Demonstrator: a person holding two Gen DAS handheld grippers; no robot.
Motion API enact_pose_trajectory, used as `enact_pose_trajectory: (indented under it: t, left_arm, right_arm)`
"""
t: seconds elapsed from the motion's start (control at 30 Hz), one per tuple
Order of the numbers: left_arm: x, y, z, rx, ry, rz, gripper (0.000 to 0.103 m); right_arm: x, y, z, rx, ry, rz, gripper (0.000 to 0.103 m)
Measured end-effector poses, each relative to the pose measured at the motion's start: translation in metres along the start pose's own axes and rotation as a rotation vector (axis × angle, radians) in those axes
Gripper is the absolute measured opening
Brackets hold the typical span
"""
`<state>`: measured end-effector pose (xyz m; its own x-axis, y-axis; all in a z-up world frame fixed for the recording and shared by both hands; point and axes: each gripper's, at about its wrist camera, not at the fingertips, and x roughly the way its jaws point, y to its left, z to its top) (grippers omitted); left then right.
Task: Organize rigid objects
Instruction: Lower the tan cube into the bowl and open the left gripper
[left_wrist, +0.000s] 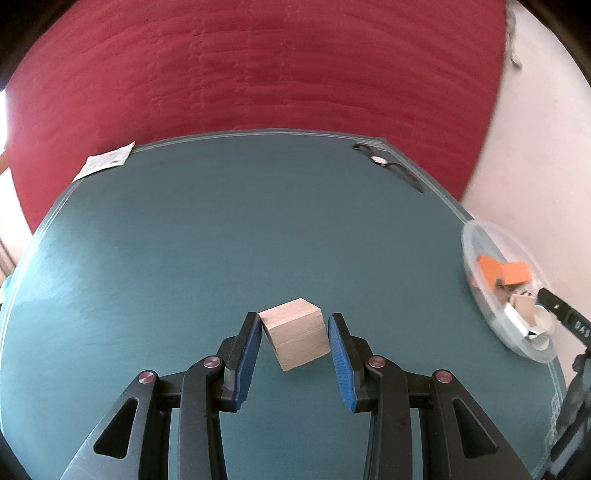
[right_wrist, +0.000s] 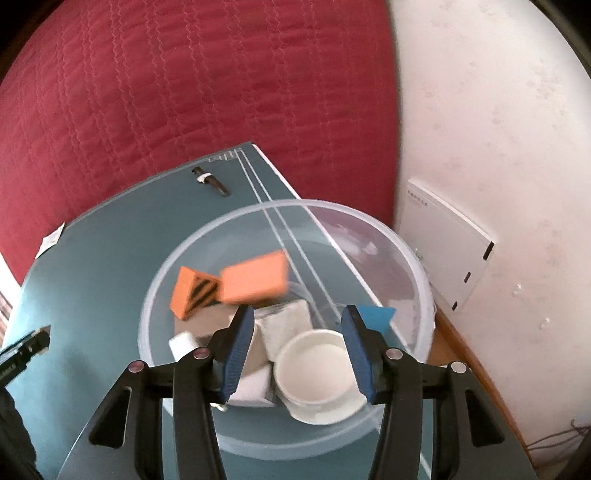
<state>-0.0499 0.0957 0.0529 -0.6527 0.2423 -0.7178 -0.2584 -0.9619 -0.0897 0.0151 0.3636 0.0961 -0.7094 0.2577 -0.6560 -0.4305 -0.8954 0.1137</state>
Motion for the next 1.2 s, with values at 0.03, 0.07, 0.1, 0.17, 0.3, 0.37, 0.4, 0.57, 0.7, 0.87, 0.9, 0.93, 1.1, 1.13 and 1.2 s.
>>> enact_pose_trajectory:
  t: [0.03,0.07,0.1,0.17,0.3,0.37,0.4,0.57,0.7,0.87,0.9,0.93,1.1,1.13,1.2]
  left_arm:
    - [0.0,-0.005,0.001,0.009,0.0,-0.004,0.04]
    - [0.0,-0.012,0.002,0.02,0.0,-0.009,0.04]
    - [0.0,-0.017,0.003,0.029,0.0,-0.014,0.04]
    - [0.0,-0.031,0.004,0.051,-0.001,-0.025,0.04]
    - [0.001,-0.061,0.007,0.101,0.002,-0.054,0.04]
    - [0.001,-0.075,0.009,0.126,0.004,-0.068,0.04]
    - [0.002,-0.082,0.009,0.137,0.005,-0.076,0.04]
    - [0.006,-0.113,0.013,0.189,0.013,-0.151,0.04]
    - [0.011,-0.132,0.018,0.2,0.025,-0.211,0.04]
    - [0.013,-0.159,0.023,0.243,0.012,-0.241,0.04]
    - [0.015,-0.164,0.024,0.249,0.012,-0.246,0.04]
    - [0.016,-0.169,0.025,0.257,0.013,-0.251,0.04]
    - [0.025,-0.189,0.027,0.291,0.022,-0.268,0.04]
    - [0.027,-0.191,0.027,0.294,0.024,-0.271,0.04]
    - [0.032,-0.196,0.028,0.294,0.03,-0.274,0.04]
  right_arm:
    - [-0.002,-0.004,-0.002,0.0,0.0,-0.003,0.051]
    - [-0.002,-0.006,-0.004,0.002,0.001,-0.003,0.051]
    - [-0.001,-0.01,-0.006,0.007,0.002,-0.002,0.051]
    - [-0.001,-0.015,-0.009,0.016,0.005,0.0,0.051]
    - [-0.006,-0.019,-0.017,-0.009,-0.029,-0.038,0.051]
    - [-0.011,-0.02,-0.019,-0.018,-0.059,-0.06,0.052]
    - [-0.015,-0.022,-0.02,-0.014,-0.077,-0.064,0.054]
    - [-0.026,-0.034,-0.018,0.022,-0.11,-0.044,0.055]
    - [-0.028,-0.045,-0.019,0.05,-0.118,-0.046,0.055]
    - [-0.028,-0.055,-0.021,0.082,-0.119,-0.047,0.056]
    - [-0.028,-0.056,-0.021,0.086,-0.118,-0.044,0.056]
    - [-0.027,-0.056,-0.021,0.087,-0.117,-0.041,0.056]
    - [-0.025,-0.059,-0.022,0.094,-0.116,-0.036,0.057]
    - [-0.024,-0.059,-0.022,0.096,-0.114,-0.034,0.058]
    - [-0.024,-0.061,-0.022,0.104,-0.11,-0.03,0.058]
